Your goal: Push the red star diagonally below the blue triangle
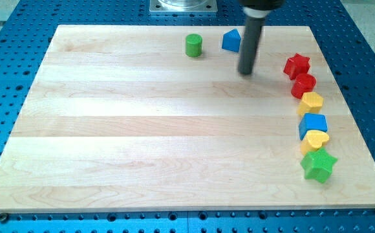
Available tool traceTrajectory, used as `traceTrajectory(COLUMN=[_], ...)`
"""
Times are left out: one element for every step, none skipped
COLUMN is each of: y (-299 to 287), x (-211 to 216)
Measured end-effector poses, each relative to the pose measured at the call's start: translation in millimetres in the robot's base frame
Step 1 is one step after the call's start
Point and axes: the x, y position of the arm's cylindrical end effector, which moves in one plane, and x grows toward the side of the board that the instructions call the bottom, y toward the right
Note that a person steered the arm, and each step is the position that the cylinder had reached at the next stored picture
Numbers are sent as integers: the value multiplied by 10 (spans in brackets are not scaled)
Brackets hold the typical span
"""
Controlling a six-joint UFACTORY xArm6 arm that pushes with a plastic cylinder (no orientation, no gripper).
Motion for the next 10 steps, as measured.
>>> traceTrajectory(y=[432, 1174, 1457, 974, 696, 696, 696, 598, 465, 465], x=[-470, -496, -234, 138, 185, 185, 234, 264, 264, 264])
